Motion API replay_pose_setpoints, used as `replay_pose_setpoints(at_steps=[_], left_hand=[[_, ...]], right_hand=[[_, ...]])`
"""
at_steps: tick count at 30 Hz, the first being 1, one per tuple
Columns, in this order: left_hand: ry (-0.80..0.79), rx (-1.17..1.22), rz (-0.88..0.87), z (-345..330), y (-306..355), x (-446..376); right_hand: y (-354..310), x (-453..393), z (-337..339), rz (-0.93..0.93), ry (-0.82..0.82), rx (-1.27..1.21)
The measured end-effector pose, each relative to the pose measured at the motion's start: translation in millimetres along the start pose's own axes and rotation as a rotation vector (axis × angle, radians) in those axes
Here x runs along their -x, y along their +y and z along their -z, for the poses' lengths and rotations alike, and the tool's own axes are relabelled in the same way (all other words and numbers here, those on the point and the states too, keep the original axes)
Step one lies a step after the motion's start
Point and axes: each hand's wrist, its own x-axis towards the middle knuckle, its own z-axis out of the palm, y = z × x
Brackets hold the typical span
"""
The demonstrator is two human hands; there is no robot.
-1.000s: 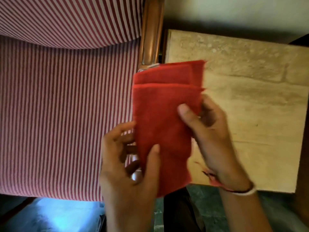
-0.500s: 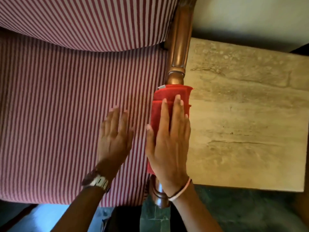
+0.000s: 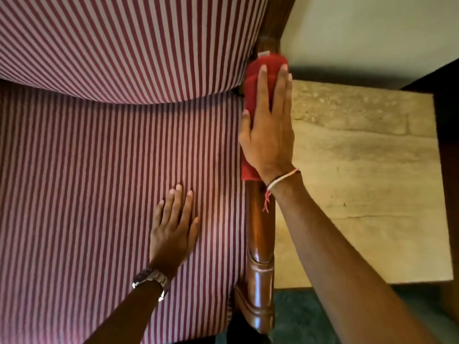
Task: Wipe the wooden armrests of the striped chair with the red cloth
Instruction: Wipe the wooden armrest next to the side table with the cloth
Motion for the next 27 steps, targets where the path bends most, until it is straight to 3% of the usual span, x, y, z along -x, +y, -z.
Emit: replay_pose_setpoints(at_steps=[3, 10, 13, 19, 21, 27], left_hand=[[0.009, 0.016, -0.001, 0, -1, 0], [0.029, 0.002, 0.002, 0, -1, -2], [0.038, 0.003, -0.003, -1, -1, -2], [0.045, 0.005, -0.001, -1, 0, -5], [0.038, 0.007, -0.001, -2, -1, -3], [0.065, 0.008, -0.02, -4, -2, -1]], right_hand=[[-2, 22, 1, -0.007, -0.001, 0.018], [-11, 187, 32, -0.029, -0.202, 0.056], [-7, 152, 26, -0.028, -0.173, 0.044], [-4, -7, -2, -0.026, 0.021, -0.021], [-1, -9, -6, -0.037, 0.06, -0.011], [-10, 170, 33, -0.037, -0.202, 0.029]])
